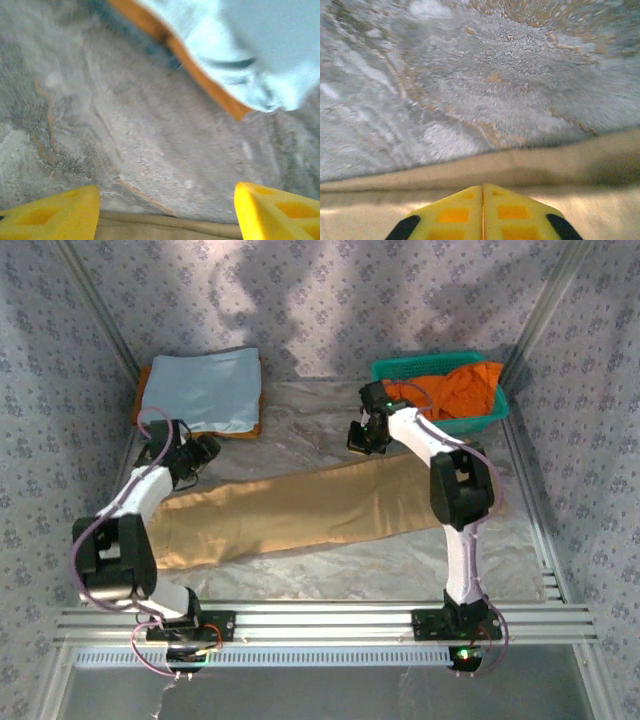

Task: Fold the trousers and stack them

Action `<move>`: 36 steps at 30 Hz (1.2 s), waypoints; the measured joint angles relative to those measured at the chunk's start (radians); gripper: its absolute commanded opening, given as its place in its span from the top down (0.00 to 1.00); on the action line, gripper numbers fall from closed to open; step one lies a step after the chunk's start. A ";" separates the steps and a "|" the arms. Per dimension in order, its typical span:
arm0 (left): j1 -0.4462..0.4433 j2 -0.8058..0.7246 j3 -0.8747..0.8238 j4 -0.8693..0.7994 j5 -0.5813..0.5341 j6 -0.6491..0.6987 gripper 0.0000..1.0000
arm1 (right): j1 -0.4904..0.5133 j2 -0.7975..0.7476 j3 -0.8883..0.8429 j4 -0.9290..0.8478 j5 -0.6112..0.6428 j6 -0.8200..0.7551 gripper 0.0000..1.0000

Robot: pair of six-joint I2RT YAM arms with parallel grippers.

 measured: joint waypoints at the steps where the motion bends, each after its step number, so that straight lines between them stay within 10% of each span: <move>1: -0.005 -0.043 -0.002 -0.020 -0.009 -0.006 0.27 | 0.000 -0.044 -0.032 0.006 0.006 -0.004 0.75; 12: -0.100 -0.172 -0.422 -0.040 -0.070 -0.201 0.28 | -0.203 -0.249 -0.457 0.063 0.024 -0.014 0.65; 20: 0.032 -0.034 -0.356 0.116 -0.035 -0.253 0.28 | -0.469 -0.196 -0.524 0.119 0.005 0.024 0.65; 36: 0.165 0.063 -0.240 0.086 -0.076 -0.144 0.26 | -0.548 -0.479 -0.776 0.056 -0.062 0.053 0.58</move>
